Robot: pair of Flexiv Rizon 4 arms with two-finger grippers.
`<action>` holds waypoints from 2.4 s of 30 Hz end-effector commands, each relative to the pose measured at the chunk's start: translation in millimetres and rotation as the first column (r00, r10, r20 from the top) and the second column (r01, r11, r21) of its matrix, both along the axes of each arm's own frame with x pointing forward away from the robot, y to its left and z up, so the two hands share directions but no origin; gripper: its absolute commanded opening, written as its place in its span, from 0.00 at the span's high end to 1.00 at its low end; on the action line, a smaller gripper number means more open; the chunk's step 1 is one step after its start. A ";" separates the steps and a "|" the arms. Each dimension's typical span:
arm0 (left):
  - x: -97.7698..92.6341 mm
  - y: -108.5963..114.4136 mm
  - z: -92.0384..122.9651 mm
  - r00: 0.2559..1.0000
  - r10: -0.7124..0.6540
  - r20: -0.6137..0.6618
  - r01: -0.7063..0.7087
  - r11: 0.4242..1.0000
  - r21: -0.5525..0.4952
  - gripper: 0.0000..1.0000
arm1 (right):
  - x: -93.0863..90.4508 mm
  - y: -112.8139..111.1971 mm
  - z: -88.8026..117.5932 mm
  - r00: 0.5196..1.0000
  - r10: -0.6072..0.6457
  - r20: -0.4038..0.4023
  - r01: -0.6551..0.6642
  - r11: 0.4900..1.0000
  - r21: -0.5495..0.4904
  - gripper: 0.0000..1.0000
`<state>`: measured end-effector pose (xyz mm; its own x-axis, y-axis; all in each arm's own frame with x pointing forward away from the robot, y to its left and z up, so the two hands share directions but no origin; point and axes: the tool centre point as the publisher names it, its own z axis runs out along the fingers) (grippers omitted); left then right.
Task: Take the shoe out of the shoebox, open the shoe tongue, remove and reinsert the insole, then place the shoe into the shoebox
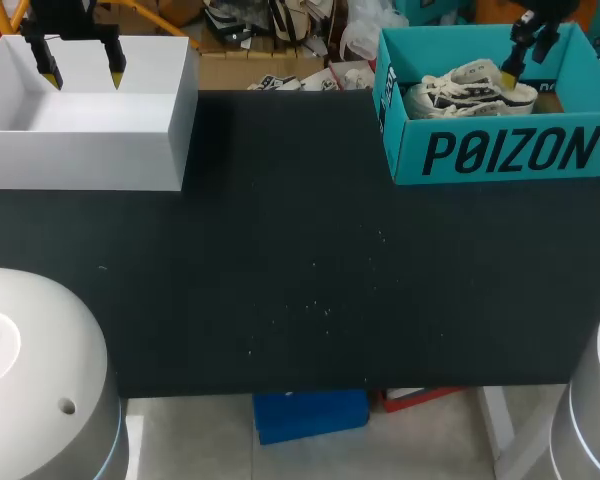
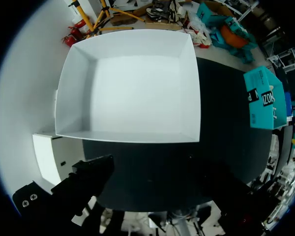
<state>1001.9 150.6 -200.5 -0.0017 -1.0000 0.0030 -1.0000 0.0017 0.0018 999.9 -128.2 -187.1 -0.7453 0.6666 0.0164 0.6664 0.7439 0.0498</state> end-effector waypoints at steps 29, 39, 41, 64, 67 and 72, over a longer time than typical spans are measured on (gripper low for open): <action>-0.5 -0.5 0.5 1.000 0.001 -0.001 -0.001 1.000 0.002 0.00 | 81.3 17.0 -64.8 0.852 0.524 0.010 -0.523 0.850 -0.059 0.28; -0.5 -0.5 0.5 1.000 0.001 -0.001 -0.001 1.000 0.002 0.00 | 109.0 3.1 -101.6 0.815 0.580 -0.013 -0.579 0.812 -0.073 0.51; -0.5 -0.5 0.5 1.000 0.001 -0.001 -0.001 1.000 0.002 0.00 | 114.0 -0.4 -108.9 0.813 0.582 -0.016 -0.582 0.810 -0.070 0.51; -0.5 -0.5 0.5 1.000 0.001 -0.001 -0.001 1.000 0.002 0.00 | 143.8 -14.4 -181.7 0.804 0.594 -0.025 -0.595 0.803 -0.040 0.59; -0.5 -0.5 0.5 1.000 0.001 -0.001 -0.001 1.000 0.002 0.00 | 144.7 -15.8 -189.5 0.804 0.594 -0.024 -0.594 0.803 -0.039 0.59; -0.5 -0.5 0.5 1.000 0.001 -0.001 -0.001 1.000 0.002 0.00 | 141.2 -14.6 -201.5 0.804 0.593 -0.028 -0.594 0.804 -0.036 0.60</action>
<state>1001.9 150.5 -200.5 -0.0018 -1.0000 0.0029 -1.0000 0.0018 0.0019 1137.4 -144.7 -379.5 -0.9955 0.0941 0.0098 0.0942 0.9955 0.0039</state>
